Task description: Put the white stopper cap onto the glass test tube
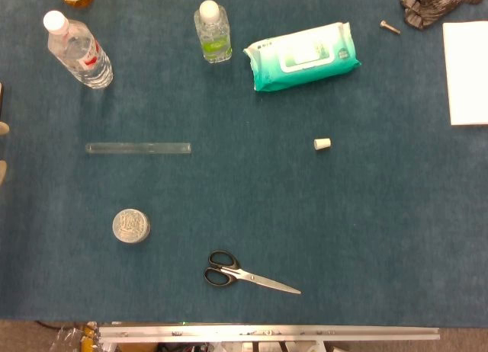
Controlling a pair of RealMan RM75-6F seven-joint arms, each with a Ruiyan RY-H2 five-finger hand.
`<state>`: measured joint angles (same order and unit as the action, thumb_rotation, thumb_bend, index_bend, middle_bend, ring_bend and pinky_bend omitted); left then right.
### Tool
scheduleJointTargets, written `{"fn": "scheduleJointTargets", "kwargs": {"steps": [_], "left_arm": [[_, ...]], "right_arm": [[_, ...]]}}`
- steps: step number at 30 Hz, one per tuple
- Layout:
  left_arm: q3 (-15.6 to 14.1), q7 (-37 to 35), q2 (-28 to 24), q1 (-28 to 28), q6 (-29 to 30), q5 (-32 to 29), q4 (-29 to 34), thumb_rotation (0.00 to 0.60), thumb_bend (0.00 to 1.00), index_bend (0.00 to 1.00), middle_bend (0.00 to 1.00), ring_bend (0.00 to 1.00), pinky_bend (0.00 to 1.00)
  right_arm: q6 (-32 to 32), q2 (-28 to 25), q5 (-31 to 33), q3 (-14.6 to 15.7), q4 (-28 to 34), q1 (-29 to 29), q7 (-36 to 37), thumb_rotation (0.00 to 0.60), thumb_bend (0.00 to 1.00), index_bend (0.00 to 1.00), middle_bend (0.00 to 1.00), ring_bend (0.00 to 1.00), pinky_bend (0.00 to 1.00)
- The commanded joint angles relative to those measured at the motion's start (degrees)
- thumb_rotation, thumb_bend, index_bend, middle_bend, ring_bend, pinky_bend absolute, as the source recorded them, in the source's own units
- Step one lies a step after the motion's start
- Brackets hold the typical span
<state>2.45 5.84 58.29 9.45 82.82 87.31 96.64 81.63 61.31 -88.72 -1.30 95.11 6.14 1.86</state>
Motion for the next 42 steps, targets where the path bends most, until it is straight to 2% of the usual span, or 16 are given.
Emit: {"fn": "scheduleJointTargets", "kwargs": {"steps": [1, 21, 27, 32, 37, 39, 42], "left_arm": [[-0.1, -0.4, -0.1, -0.1, 0.2, 0.2, -0.2, 0.600, 0.32, 0.35, 0.32, 0.17, 0.24], [0.7, 0.1, -0.1, 1.7, -2.1, -0.3, 0.6, 0.600, 0.32, 0.35, 0.32, 0.17, 0.24], [0.6, -0.2, -0.3, 1.6, -1.8, 0.2, 0.8, 0.600, 0.32, 0.35, 0.32, 0.17, 0.24], [0.3, -0.5, -0.6, 1.5, -1.6, 0.5, 0.9, 0.600, 0.32, 0.35, 0.32, 0.17, 0.24], [0.4, -0.4, -1.0, 1.6, -1.7, 0.7, 1.3, 0.600, 0.32, 0.35, 0.32, 0.17, 0.24], [0.3, -0.5, -1.2, 1.6, -1.6, 0.8, 1.4, 0.600, 0.32, 0.35, 0.32, 0.17, 0.24], [0.2, -0.7, -1.4, 1.4, -1.3, 1.0, 1.5, 0.600, 0.32, 0.35, 0.32, 0.17, 0.24]], "right_arm": [[0.0, -0.1, -0.1, 0.0, 0.2, 0.1, -0.1, 0.600, 0.34, 0.39, 0.32, 0.29, 0.42], [-4.5, 0.2, -1.4, -0.6, 0.2, 3.9, 0.6, 0.588, 0.34, 0.38, 0.32, 0.29, 0.42], [-8.5, 1.2, -2.1, -1.5, 1.7, 7.7, -1.0, 0.462, 0.34, 0.38, 0.32, 0.28, 0.39], [-13.6, 2.5, -1.7, -1.9, 2.7, 11.3, -3.2, 0.350, 0.35, 0.38, 0.32, 0.25, 0.31], [-20.0, 2.9, 0.8, -2.7, 5.1, 15.4, -6.6, 0.172, 0.35, 0.38, 0.25, 0.13, 0.11], [-22.7, 3.5, 2.2, -3.2, 5.7, 17.1, -8.2, 0.123, 0.35, 0.38, 0.23, 0.10, 0.08], [-26.9, 5.2, 4.7, -3.9, 6.2, 19.9, -11.3, 0.089, 0.35, 0.38, 0.20, 0.07, 0.05]]}}
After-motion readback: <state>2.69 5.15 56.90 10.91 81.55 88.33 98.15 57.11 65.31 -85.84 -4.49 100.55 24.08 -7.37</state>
